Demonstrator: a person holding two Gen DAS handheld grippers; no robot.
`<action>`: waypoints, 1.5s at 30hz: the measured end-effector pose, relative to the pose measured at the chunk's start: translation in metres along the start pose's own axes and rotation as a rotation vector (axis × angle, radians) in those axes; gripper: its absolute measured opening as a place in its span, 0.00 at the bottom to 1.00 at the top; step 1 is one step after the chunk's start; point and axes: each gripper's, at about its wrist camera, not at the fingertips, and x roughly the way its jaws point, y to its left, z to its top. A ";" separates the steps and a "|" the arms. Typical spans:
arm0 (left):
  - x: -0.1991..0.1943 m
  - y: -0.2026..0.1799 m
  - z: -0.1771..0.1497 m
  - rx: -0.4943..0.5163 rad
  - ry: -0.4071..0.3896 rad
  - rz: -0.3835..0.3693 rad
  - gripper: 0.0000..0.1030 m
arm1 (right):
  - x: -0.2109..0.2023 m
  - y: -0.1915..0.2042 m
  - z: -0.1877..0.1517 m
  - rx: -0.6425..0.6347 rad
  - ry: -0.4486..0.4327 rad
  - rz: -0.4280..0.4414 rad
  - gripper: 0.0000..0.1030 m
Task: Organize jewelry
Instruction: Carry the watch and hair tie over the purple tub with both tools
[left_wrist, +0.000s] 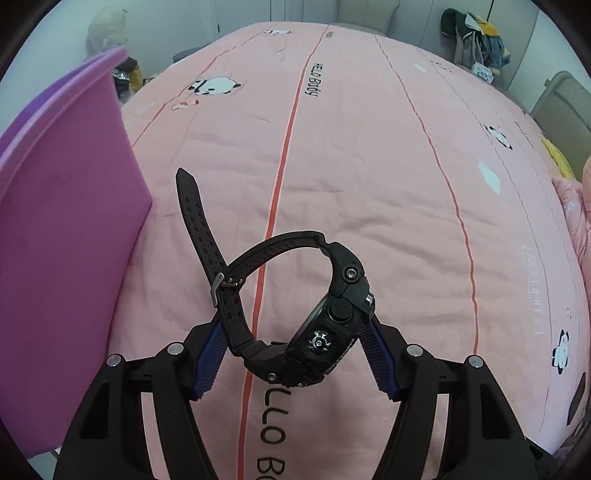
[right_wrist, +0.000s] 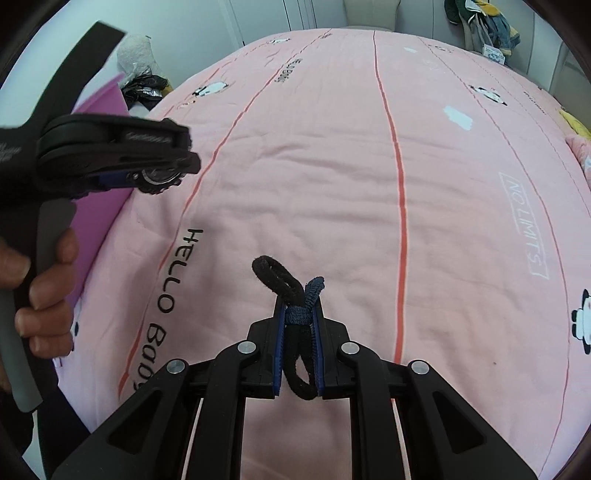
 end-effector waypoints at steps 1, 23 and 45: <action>-0.008 0.001 -0.002 -0.001 -0.008 -0.003 0.63 | -0.003 0.000 0.002 0.002 -0.007 0.000 0.12; -0.192 0.072 -0.049 -0.062 -0.216 0.042 0.63 | -0.126 0.080 0.040 -0.096 -0.225 0.122 0.12; -0.219 0.248 -0.059 -0.314 -0.201 0.198 0.63 | -0.090 0.292 0.134 -0.377 -0.150 0.371 0.12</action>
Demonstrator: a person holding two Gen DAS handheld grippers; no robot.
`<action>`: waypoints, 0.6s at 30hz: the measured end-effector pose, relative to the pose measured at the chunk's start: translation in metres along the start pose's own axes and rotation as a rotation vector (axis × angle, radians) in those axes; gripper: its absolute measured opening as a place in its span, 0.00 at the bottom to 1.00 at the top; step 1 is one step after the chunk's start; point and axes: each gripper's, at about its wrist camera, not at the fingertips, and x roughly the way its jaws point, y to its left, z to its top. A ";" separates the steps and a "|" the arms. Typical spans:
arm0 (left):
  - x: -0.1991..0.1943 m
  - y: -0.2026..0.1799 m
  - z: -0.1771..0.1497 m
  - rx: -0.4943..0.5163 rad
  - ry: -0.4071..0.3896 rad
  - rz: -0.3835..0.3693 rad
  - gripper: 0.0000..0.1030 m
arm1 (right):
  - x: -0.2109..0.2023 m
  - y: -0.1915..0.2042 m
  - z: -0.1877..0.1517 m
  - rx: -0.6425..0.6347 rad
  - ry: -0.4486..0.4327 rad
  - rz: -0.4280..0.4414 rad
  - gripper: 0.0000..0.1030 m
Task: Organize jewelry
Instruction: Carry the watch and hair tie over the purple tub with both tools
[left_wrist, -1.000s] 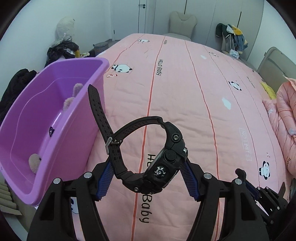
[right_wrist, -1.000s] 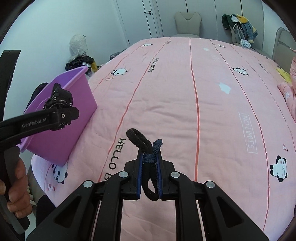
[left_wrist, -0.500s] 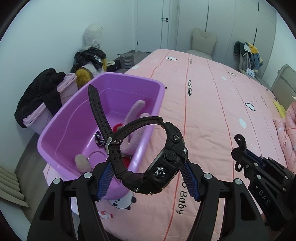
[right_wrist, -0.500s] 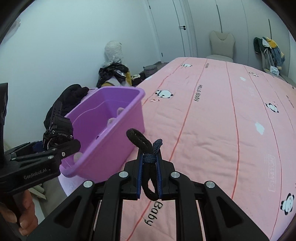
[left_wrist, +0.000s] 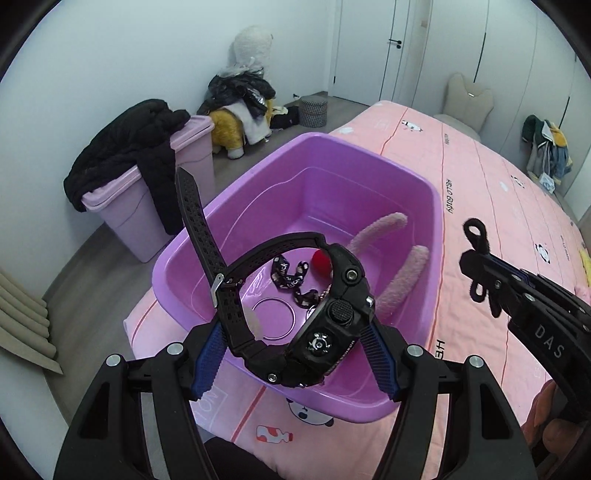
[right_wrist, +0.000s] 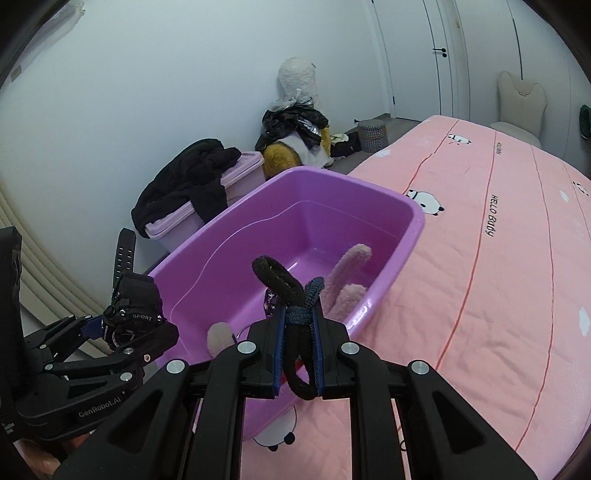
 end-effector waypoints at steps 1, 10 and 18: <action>0.004 0.002 0.001 -0.003 0.005 0.000 0.63 | 0.008 0.003 0.003 -0.004 0.014 0.007 0.12; 0.039 0.013 0.005 -0.020 0.059 0.001 0.63 | 0.060 0.010 0.024 -0.009 0.114 0.015 0.12; 0.055 0.017 0.010 -0.044 0.094 0.007 0.64 | 0.091 0.013 0.036 -0.023 0.183 -0.017 0.13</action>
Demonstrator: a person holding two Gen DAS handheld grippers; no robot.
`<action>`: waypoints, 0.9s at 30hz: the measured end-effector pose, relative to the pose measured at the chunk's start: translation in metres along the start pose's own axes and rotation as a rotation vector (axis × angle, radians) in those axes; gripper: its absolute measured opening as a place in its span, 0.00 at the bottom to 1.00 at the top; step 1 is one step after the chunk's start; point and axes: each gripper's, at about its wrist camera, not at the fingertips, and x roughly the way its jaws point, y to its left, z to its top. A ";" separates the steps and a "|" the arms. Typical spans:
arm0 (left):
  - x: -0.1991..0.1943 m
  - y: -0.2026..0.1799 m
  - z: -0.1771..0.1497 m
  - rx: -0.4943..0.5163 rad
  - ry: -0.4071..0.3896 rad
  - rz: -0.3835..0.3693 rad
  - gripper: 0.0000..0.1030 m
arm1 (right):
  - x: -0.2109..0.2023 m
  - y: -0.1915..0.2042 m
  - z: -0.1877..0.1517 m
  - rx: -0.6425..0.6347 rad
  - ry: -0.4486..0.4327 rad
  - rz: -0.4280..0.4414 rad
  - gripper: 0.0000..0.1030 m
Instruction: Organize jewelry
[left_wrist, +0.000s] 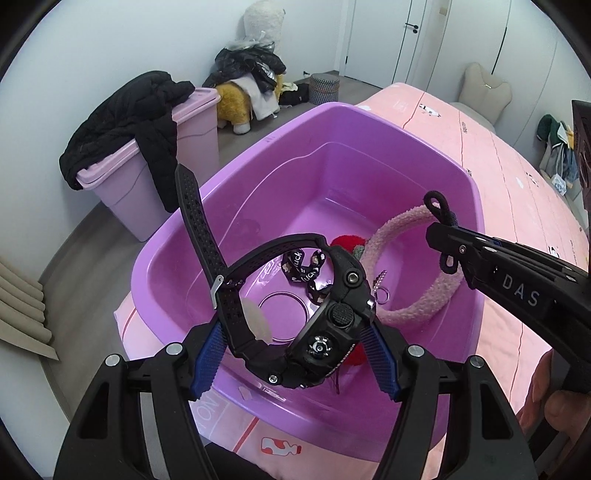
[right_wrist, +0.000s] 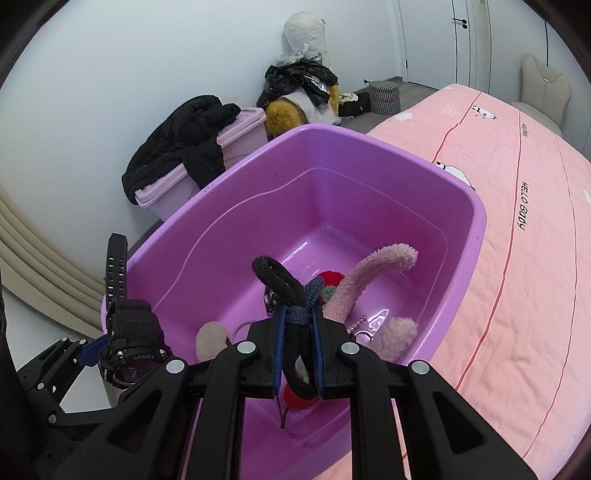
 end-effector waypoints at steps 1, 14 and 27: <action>0.000 0.000 0.000 -0.006 0.006 -0.001 0.65 | 0.002 0.000 0.001 0.000 0.010 -0.011 0.13; -0.003 0.014 0.005 -0.090 0.026 0.030 0.86 | -0.006 -0.006 0.007 0.035 -0.023 -0.066 0.59; -0.019 0.014 0.006 -0.086 0.002 0.088 0.87 | -0.021 -0.001 -0.001 0.020 -0.049 -0.090 0.59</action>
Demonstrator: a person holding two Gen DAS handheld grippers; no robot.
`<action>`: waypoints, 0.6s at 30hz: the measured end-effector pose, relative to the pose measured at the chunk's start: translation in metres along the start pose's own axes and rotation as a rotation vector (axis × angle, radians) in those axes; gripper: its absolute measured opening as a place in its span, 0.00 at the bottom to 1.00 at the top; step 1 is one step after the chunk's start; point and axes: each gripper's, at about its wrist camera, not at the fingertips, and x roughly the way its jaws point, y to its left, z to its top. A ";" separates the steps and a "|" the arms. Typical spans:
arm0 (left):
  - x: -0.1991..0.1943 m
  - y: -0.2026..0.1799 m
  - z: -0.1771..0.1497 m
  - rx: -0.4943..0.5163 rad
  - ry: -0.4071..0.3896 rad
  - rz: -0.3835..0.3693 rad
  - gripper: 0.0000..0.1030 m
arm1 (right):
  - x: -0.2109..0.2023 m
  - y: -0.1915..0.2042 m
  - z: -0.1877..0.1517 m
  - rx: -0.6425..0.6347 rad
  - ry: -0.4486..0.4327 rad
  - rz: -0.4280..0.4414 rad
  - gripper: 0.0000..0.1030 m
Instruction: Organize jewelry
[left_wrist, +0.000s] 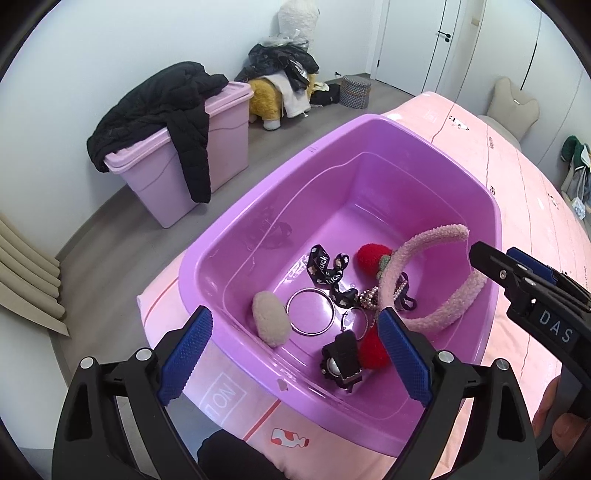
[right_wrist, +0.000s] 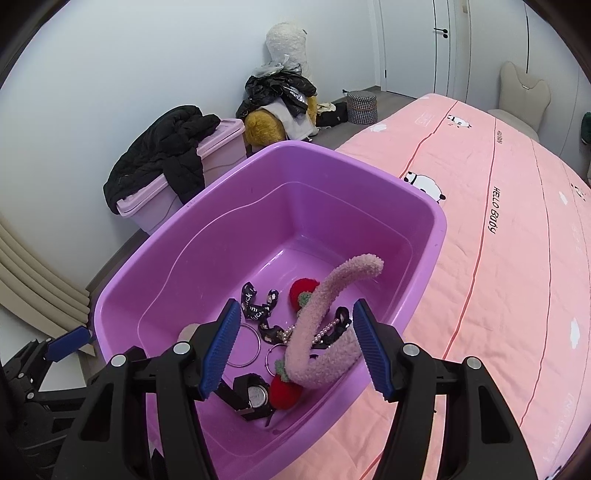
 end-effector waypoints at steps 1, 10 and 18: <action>-0.001 0.000 -0.001 0.002 -0.002 0.003 0.87 | -0.001 0.000 -0.001 0.000 0.000 0.000 0.59; -0.010 0.001 -0.003 0.002 -0.015 0.012 0.87 | -0.009 -0.002 -0.009 0.010 -0.010 0.000 0.59; -0.018 0.000 -0.002 0.005 -0.027 0.015 0.87 | -0.015 0.000 -0.012 0.010 -0.022 0.000 0.59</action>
